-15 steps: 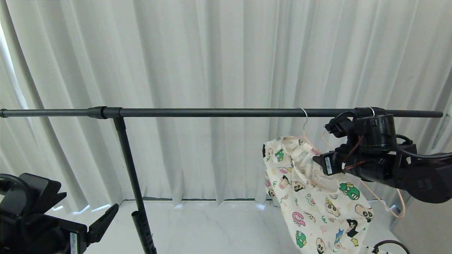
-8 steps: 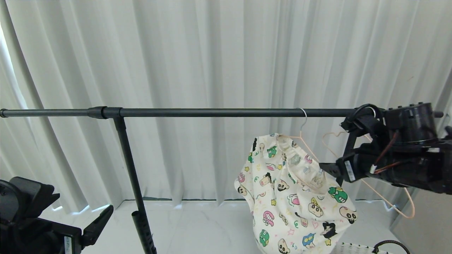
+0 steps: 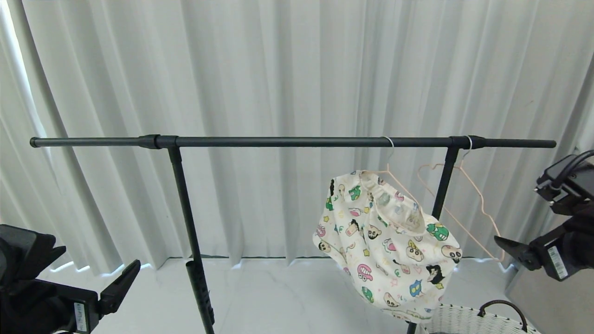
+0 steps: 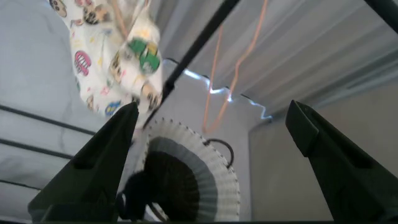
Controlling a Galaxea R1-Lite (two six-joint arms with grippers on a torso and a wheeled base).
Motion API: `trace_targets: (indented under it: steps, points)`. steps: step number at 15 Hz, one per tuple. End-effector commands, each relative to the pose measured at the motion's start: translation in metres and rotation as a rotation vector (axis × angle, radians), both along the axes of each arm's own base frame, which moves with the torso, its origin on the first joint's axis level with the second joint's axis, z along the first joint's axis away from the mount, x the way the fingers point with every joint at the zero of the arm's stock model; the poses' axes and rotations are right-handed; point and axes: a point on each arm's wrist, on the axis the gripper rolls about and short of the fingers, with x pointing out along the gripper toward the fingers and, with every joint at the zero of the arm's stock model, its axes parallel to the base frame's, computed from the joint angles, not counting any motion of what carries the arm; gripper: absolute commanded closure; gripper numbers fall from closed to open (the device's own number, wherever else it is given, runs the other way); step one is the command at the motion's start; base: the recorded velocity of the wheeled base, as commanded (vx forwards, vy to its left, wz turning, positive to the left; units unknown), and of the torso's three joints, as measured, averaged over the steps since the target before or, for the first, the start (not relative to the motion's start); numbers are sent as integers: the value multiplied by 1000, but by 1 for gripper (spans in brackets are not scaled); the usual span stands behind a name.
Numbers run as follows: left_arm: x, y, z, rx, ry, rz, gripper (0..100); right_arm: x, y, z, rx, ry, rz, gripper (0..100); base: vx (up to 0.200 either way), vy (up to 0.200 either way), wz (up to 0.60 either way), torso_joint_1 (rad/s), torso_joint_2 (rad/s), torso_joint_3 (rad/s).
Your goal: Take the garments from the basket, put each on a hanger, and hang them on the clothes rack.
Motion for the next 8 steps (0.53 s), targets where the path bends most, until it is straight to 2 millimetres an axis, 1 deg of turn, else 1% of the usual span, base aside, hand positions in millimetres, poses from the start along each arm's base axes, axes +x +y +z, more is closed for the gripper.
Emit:
trace_targets:
  steps: [1, 2, 5, 6, 8]
  points:
    - [0, 5, 1, -3, -5, 43, 0, -8, -14, 6, -14, -40, -37, 0, -200, 0, 0, -2, 2, 2]
    - [0, 7, 1, -4, -10, 61, 0, -9, -18, 4, -32, -39, -53, 0, -200, 0, 0, 7, 2, -2]
    - [-4, 8, 3, -6, -30, 74, 0, -21, -25, 3, -40, -59, -57, 0, -200, 0, 0, 2, 2, 5]
    - [-4, 9, 3, -7, -31, 75, 0, -22, -25, 2, -40, -59, -57, 0, 0, 0, 0, 0, 0, 0]
    - [-7, 9, 1, -5, -30, 73, 0, -30, -29, -4, -47, -59, -60, 0, 0, 0, 0, -31, 53, 35]
